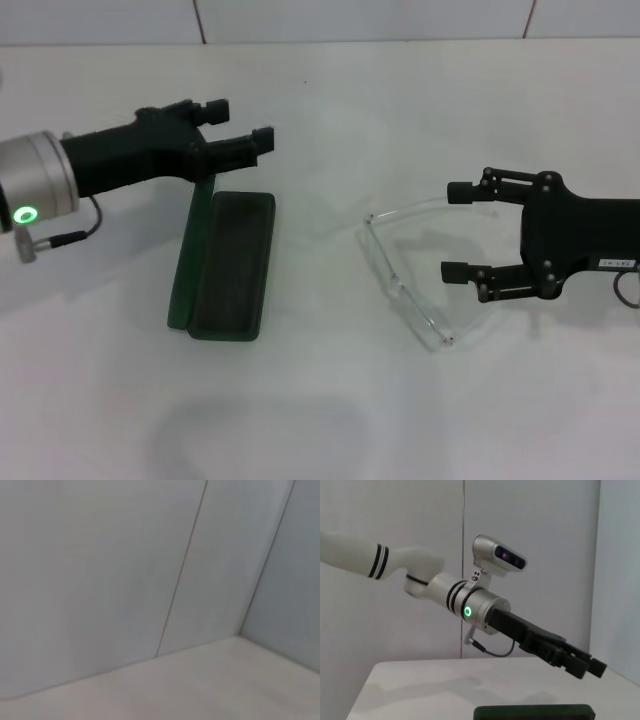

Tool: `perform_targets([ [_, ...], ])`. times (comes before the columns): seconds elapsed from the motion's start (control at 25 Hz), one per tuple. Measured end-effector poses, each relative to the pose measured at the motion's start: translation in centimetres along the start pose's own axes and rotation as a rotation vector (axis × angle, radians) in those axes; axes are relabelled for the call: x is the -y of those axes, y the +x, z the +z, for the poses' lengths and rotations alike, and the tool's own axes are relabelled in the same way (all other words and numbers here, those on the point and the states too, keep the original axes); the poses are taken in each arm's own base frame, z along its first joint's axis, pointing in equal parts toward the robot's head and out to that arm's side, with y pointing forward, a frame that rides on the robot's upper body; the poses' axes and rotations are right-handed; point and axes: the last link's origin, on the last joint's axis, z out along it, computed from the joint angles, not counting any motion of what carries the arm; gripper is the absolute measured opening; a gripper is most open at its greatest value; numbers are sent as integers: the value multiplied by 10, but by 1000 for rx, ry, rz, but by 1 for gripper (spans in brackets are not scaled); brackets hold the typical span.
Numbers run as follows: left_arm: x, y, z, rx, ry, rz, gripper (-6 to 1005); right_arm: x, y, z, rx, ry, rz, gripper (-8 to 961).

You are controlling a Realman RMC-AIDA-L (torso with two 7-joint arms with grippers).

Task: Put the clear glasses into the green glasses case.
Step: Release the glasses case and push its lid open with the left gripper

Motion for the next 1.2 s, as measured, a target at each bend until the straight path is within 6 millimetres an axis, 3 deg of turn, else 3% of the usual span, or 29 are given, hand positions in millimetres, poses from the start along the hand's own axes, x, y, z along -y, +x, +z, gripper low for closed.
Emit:
perform_targets([
  [0.28,-1,11,-21,132,92,-6,808,0,1,0,-2,3,-4,858],
  [0.48,4,2,-34,251,178,-89,792,2,-1,2,-1,-1,-6,858],
  [0.76,2,-13,-29,380,204,-140,770,2,-7,10,11,-23,-28,857],
  [1.2,-1,-11,-26,406,166,-146,748,2,-10,19,-11,-62,-61,858],
])
